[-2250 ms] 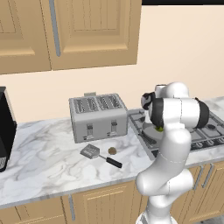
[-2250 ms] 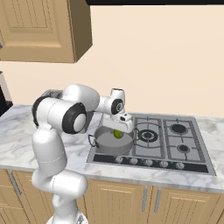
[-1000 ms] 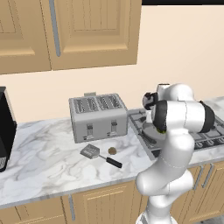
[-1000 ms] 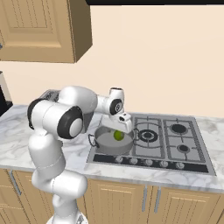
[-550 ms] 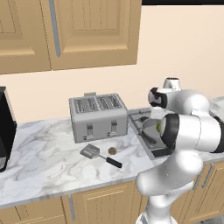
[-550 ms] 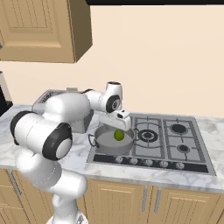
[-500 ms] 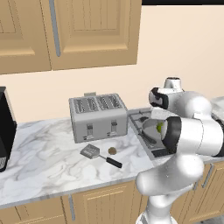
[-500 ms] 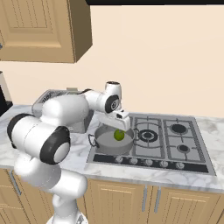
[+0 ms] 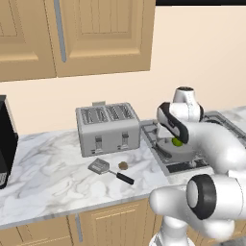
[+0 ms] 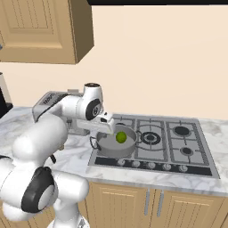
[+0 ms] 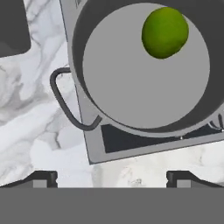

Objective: Put the garlic and lime in the pot. Retrieve the spatula and lightly stir the vegetables in the pot.

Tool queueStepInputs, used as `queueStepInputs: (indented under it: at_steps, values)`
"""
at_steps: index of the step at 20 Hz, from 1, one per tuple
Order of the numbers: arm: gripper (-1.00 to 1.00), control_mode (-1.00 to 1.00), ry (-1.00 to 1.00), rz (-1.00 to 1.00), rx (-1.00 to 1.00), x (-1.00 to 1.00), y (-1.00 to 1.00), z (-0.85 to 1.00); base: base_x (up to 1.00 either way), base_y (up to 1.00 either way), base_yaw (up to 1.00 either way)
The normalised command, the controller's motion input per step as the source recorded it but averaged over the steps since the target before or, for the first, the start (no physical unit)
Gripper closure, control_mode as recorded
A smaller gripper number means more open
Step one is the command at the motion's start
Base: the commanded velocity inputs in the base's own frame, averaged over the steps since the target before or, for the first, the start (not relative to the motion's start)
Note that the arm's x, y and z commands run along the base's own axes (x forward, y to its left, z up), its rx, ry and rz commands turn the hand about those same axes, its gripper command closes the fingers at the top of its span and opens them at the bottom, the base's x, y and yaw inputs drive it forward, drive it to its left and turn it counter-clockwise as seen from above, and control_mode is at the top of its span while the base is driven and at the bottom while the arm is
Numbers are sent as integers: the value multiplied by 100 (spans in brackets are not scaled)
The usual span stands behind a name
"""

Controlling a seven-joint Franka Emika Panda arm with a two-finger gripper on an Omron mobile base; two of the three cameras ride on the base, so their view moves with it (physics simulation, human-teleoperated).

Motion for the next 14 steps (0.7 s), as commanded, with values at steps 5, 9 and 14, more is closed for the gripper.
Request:
queueStepInputs:
  at_steps: [5,9,14]
  values:
    - [-100,-100,0,29,0,-25,91,10,0,0,0]
    - [-100,-100,0,28,0,-9,100,2,0,0,0]
    - [-100,-100,0,26,0,0,100,0,0,0,0]
